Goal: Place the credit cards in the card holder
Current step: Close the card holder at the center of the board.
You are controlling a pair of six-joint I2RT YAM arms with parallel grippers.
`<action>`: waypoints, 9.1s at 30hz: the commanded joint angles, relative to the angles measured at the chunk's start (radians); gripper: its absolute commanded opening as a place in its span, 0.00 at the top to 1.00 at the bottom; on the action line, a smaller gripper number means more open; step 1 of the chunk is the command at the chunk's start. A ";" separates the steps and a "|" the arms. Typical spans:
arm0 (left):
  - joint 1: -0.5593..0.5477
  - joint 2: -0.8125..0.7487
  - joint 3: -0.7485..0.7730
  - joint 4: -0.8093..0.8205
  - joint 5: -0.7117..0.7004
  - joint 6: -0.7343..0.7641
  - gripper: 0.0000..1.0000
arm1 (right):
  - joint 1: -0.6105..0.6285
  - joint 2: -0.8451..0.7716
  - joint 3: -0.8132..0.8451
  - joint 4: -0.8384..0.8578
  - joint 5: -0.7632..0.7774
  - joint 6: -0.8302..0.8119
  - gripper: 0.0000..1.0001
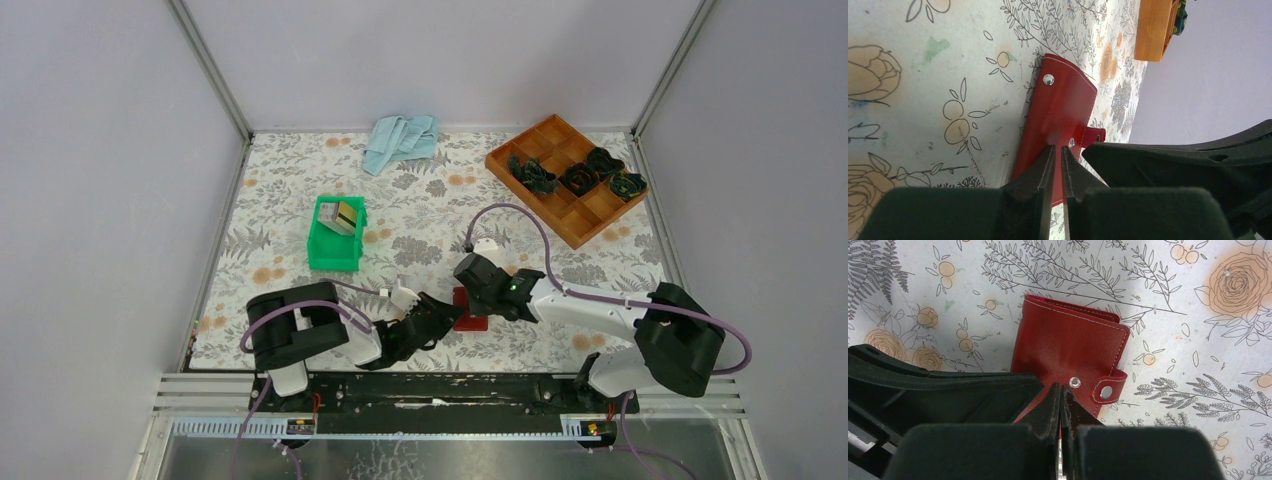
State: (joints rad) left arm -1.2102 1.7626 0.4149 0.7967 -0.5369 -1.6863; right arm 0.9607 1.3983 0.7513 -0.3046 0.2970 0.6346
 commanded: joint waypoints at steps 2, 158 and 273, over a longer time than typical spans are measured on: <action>-0.004 0.037 -0.006 -0.062 0.034 0.004 0.84 | 0.021 -0.014 0.027 0.015 0.032 0.010 1.00; 0.002 0.076 0.008 -0.069 0.057 0.001 0.93 | 0.058 0.042 0.011 -0.037 0.127 0.028 1.00; 0.006 0.066 0.014 -0.122 0.054 0.010 0.94 | -0.209 -0.204 -0.243 0.130 -0.009 0.109 0.73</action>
State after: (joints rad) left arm -1.2098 1.8038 0.4496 0.8082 -0.5049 -1.7031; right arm 0.7582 1.1828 0.5152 -0.2195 0.3084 0.7238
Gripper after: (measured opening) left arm 0.062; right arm 0.274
